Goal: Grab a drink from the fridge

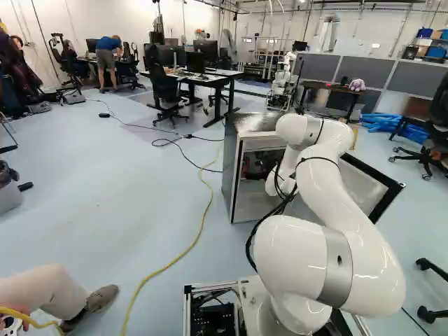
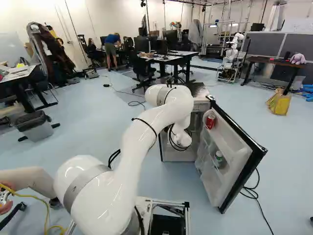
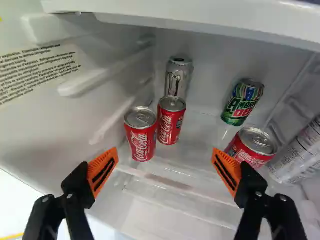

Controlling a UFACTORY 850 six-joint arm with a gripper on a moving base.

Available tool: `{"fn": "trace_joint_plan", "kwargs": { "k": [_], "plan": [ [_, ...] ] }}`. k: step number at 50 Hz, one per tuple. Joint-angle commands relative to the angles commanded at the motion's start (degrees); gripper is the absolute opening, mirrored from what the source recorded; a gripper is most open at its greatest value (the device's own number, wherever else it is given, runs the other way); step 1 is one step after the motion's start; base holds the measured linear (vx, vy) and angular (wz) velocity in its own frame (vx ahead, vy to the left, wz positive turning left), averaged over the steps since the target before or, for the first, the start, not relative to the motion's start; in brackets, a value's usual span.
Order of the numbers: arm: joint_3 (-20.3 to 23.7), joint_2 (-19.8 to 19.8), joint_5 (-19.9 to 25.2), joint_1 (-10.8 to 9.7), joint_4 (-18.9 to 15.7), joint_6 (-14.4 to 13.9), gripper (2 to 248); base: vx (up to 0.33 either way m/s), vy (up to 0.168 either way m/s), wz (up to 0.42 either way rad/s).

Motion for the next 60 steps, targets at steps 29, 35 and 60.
{"fn": "trace_joint_plan", "kwargs": {
  "k": [29,35,60],
  "plan": [
    [0.0,0.0,0.0,0.0,0.0,0.0,216,0.000,0.000,0.000],
    [0.0,0.0,0.0,0.0,0.0,0.0,218,0.000,0.000,0.000],
    [0.0,0.0,0.0,0.0,-0.5,0.0,201,0.000,0.000,0.000]
  ]
}}
